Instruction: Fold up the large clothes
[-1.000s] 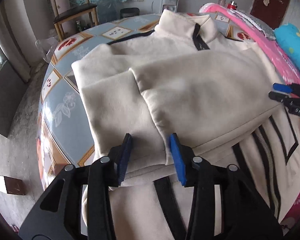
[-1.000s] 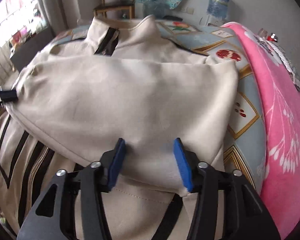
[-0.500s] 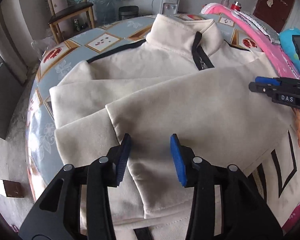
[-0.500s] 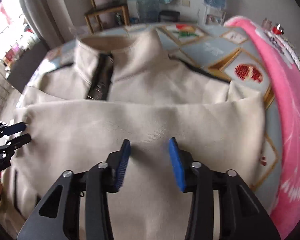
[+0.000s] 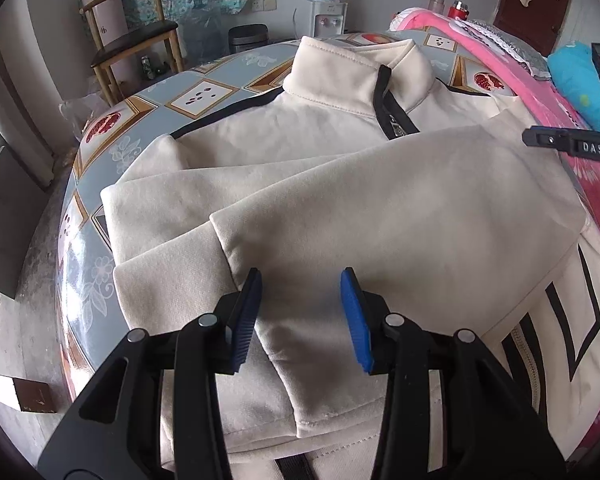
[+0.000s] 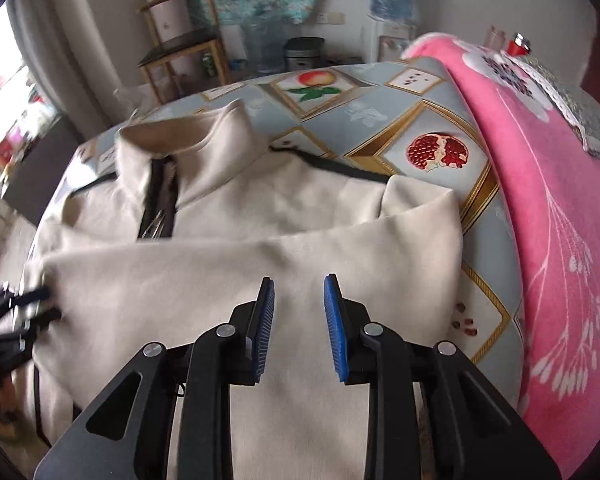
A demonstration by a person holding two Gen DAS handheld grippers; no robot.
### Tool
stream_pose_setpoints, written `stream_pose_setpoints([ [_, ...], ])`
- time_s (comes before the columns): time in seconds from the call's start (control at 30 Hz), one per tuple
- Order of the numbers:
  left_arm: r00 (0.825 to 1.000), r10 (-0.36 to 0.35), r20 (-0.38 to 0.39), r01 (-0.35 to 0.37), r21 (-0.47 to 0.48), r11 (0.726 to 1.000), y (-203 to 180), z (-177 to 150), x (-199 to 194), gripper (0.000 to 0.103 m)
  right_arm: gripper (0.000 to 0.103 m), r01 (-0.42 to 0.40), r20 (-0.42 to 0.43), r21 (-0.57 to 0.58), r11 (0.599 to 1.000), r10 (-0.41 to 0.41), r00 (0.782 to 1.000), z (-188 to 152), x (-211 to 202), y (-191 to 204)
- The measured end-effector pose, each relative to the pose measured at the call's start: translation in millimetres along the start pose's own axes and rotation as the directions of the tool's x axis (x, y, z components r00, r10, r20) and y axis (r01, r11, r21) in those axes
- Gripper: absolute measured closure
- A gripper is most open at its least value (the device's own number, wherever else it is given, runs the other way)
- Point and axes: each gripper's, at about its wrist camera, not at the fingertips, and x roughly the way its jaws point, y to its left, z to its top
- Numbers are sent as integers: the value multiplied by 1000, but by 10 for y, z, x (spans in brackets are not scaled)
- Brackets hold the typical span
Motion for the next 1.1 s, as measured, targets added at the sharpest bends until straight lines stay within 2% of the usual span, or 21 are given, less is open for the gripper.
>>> stream_pose_setpoints([
  [0.07, 1000, 7, 2, -7, 8, 1000, -15, -5, 17, 64, 77, 104, -62, -74, 992, -109, 992, -122, 180, 34],
  [0.1, 1000, 11, 1, -11, 14, 1000, -25, -4, 17, 64, 76, 103, -23, -85, 991, -105, 994, -167, 159, 20],
  [0.13, 1000, 14, -2, -14, 17, 1000, -31, -1, 16, 64, 75, 107, -30, -87, 990, -110, 994, -166, 156, -6],
  [0.2, 1000, 10, -2, -10, 6, 1000, -12, 3, -9, 64, 75, 123, -44, -15, 992, -123, 991, -152, 106, -128],
  [0.27, 1000, 3, 6, -3, -10, 1000, 15, -7, -81, 64, 75, 89, -46, 42, 995, -87, 995, -199, 17, -220],
  [0.43, 999, 42, 10, -42, -3, 999, 61, -128, -314, 64, 75, 28, -21, 48, 998, -27, 999, -452, -307, -160],
  [0.53, 999, 50, 2, -50, -35, 998, 120, -258, -484, 64, 74, -26, 7, 76, 997, 25, 1000, -654, -591, -111],
  [0.57, 999, 40, 5, -39, -50, 998, 137, -328, -564, 64, 73, -48, 17, 89, 995, 46, 999, -753, -702, -98],
  [0.63, 1000, 22, 8, -21, -71, 997, 148, -496, -711, 63, 64, -69, 32, 108, 992, 66, 997, -945, -877, -71],
  [0.7, 1000, 13, 8, -12, -81, 997, 121, -725, -854, 59, 55, -64, 42, 117, 991, 59, 997, -1235, -1056, -16],
  [0.83, 999, -22, 33, 26, -116, 993, 31, -1267, -1131, 57, 52, -61, 40, 133, 989, 56, 998, -1831, -1247, 108],
  [1.03, 997, -17, 76, 26, -122, 992, -217, -1953, -1417, 56, 52, 33, 21, 126, 991, -36, 999, -2611, -1403, 377],
  [1.1, 996, -5, 89, 17, -132, 991, -276, -2132, -1484, 51, 41, 47, 36, 145, 988, -52, 998, -2765, -1473, 414],
])
